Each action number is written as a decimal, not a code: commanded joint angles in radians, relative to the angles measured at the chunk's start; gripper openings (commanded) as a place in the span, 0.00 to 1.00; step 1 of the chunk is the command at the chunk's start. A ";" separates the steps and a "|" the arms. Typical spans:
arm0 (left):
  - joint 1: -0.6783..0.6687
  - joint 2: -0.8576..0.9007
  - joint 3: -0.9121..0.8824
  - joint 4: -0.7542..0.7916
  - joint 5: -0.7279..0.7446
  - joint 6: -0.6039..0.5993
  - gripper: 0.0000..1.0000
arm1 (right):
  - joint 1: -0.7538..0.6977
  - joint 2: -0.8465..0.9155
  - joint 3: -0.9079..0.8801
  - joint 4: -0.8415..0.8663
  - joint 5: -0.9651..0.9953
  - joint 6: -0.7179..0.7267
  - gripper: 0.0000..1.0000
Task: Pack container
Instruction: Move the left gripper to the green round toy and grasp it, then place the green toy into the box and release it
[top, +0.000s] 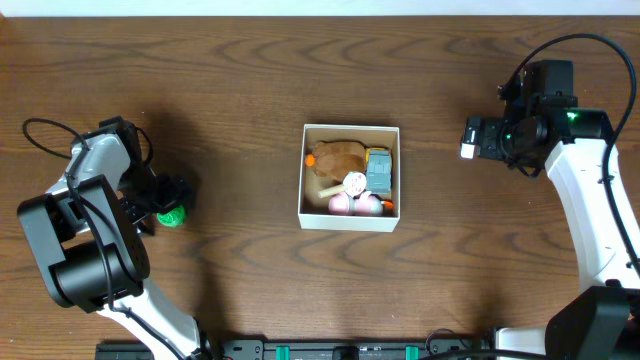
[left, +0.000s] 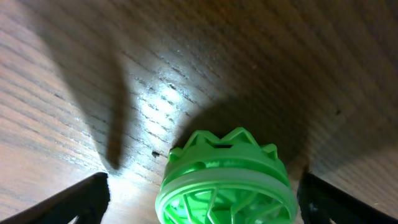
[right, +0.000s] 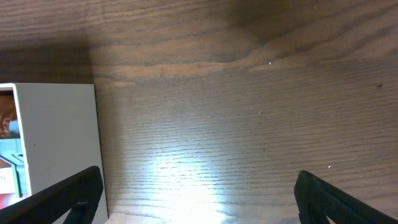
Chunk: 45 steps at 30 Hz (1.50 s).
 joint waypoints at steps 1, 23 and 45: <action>0.004 0.014 -0.004 -0.013 -0.001 0.016 0.84 | -0.001 0.002 -0.004 -0.001 -0.008 -0.014 0.99; 0.004 0.014 -0.004 -0.031 -0.001 0.016 0.41 | -0.001 0.002 -0.004 -0.001 -0.008 -0.014 0.99; -0.401 -0.264 0.383 -0.227 -0.001 0.018 0.28 | -0.001 0.002 -0.004 0.016 -0.008 -0.014 0.99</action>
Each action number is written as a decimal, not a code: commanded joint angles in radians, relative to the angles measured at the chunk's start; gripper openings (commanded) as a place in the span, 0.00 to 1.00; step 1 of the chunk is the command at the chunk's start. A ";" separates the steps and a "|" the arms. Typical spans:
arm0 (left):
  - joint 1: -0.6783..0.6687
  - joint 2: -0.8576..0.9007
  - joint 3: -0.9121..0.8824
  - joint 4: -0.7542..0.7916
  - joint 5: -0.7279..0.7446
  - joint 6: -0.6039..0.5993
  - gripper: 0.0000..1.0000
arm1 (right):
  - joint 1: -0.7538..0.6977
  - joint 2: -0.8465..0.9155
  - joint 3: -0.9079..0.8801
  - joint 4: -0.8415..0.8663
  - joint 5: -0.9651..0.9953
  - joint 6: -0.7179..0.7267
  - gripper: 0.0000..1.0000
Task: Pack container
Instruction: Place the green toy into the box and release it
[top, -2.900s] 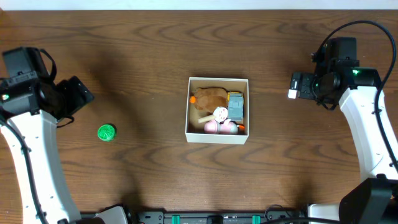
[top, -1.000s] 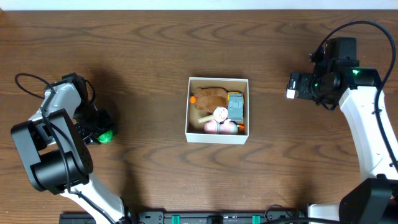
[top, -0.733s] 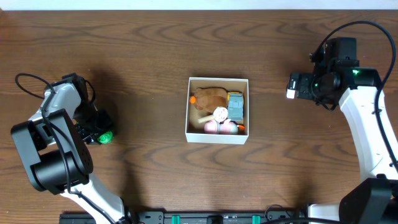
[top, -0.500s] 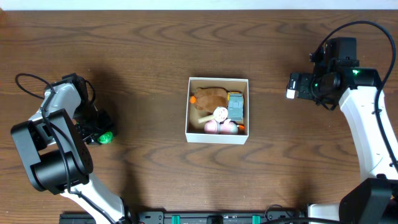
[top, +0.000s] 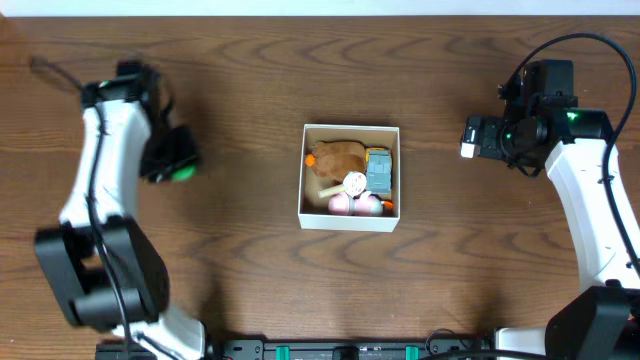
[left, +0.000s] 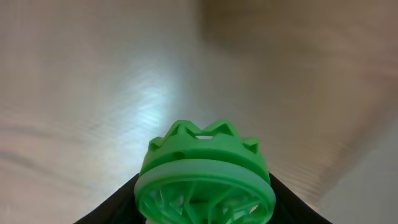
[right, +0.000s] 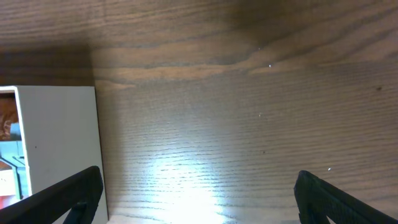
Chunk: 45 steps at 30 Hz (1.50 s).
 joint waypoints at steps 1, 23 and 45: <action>-0.166 -0.104 0.061 0.006 -0.001 0.007 0.28 | -0.001 0.002 -0.004 0.008 -0.008 -0.014 0.99; -0.635 0.044 0.019 0.191 -0.034 0.063 0.34 | -0.001 0.002 -0.004 0.010 -0.008 -0.014 0.99; -0.565 -0.096 0.019 0.183 -0.215 0.024 0.86 | 0.033 0.002 -0.004 0.031 0.042 -0.056 0.99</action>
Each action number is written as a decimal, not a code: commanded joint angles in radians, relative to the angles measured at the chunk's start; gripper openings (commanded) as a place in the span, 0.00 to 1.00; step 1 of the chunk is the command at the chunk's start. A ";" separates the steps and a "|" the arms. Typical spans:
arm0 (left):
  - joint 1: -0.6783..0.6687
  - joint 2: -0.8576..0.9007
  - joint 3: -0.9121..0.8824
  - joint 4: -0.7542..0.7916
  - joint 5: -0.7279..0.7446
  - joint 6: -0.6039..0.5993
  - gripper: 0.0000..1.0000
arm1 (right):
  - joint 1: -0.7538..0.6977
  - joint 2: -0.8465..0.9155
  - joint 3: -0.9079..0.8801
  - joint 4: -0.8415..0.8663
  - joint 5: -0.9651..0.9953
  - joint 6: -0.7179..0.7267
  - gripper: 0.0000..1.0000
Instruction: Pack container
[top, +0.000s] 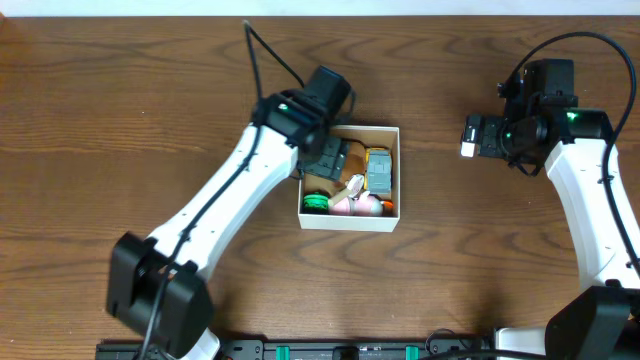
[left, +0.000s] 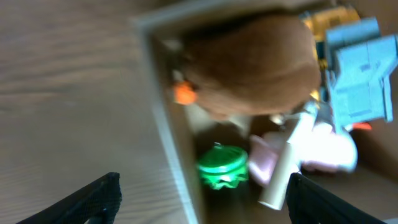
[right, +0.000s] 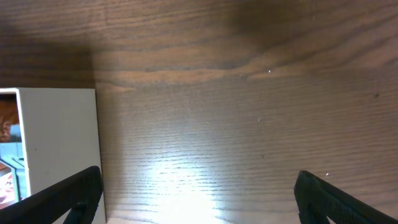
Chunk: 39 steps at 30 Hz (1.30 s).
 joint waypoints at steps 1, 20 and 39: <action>0.073 -0.108 0.002 0.016 -0.095 -0.021 0.86 | 0.042 0.002 -0.003 0.033 0.053 -0.033 0.99; 0.475 -0.219 0.002 0.068 -0.098 -0.010 0.98 | 0.138 -0.005 -0.003 0.356 0.106 -0.032 0.99; 0.471 -0.940 -0.476 0.136 -0.094 -0.026 0.98 | 0.283 -0.634 -0.413 0.370 0.323 0.064 0.99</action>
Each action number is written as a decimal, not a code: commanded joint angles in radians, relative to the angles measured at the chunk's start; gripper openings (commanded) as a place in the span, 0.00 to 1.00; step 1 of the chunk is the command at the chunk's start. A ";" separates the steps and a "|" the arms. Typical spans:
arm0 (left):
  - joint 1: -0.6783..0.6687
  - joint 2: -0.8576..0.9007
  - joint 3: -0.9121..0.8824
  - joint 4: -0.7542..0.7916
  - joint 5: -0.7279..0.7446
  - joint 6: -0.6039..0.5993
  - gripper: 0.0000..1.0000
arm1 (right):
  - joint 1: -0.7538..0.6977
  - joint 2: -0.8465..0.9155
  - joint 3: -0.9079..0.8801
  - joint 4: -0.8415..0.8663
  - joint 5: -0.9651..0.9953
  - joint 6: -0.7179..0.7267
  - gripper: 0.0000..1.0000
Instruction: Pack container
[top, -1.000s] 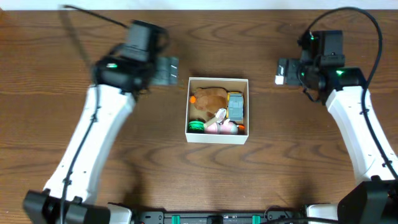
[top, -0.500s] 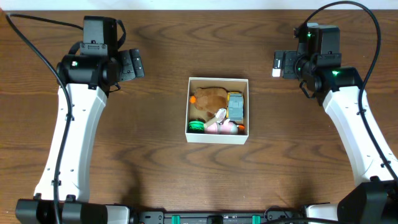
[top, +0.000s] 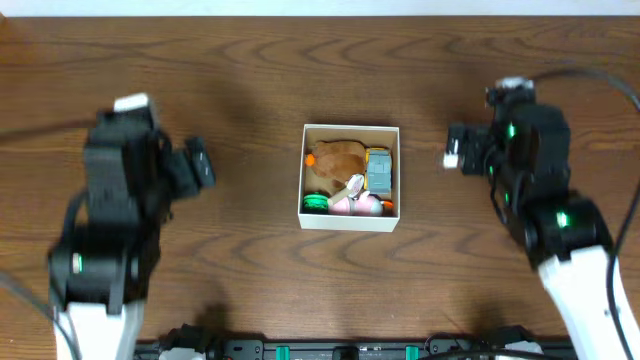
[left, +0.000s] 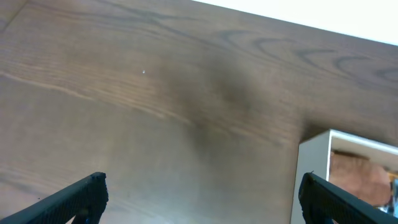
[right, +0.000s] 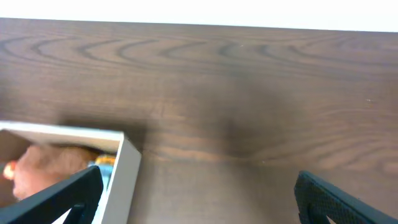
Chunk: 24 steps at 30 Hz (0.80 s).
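The white box (top: 349, 224) stands in the middle of the table. Inside lie a brown plush toy (top: 338, 156), a grey-blue block (top: 379, 171), pink pieces (top: 352, 204) and the green ridged cap (top: 315, 202) in the front left corner. My left gripper (top: 203, 166) is far left of the box, open and empty; its wrist view shows the box's left wall (left: 313, 177) at the right edge. Right of the box, my right gripper (top: 452, 148) is open and empty, with the box corner (right: 122, 165) at its left fingertip.
Dark wooden tabletop (top: 250, 280) all round the box. The table's far edge meets a white strip (right: 199, 9) at the top of both wrist views. Black base hardware (top: 350, 350) runs along the front edge.
My left gripper was over the box with the green cap lying in it; now it is back at the far left, open. My right arm has shifted, its view tilted up toward the far edge.
My left gripper stood open round the green cap at the table's left. Then it held the cap lifted off the wood. Then it was open over the box with the cap inside. Now it is back at the left, and the right arm has shifted.
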 joint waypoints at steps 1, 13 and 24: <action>0.000 -0.179 -0.134 0.008 -0.004 -0.020 0.98 | 0.045 -0.162 -0.114 -0.001 0.102 0.052 0.99; 0.000 -0.632 -0.355 0.003 -0.016 -0.074 0.98 | 0.098 -0.677 -0.391 -0.110 0.229 0.134 0.99; 0.000 -0.631 -0.355 -0.021 -0.016 -0.074 0.98 | 0.098 -0.682 -0.394 -0.188 0.228 0.133 0.99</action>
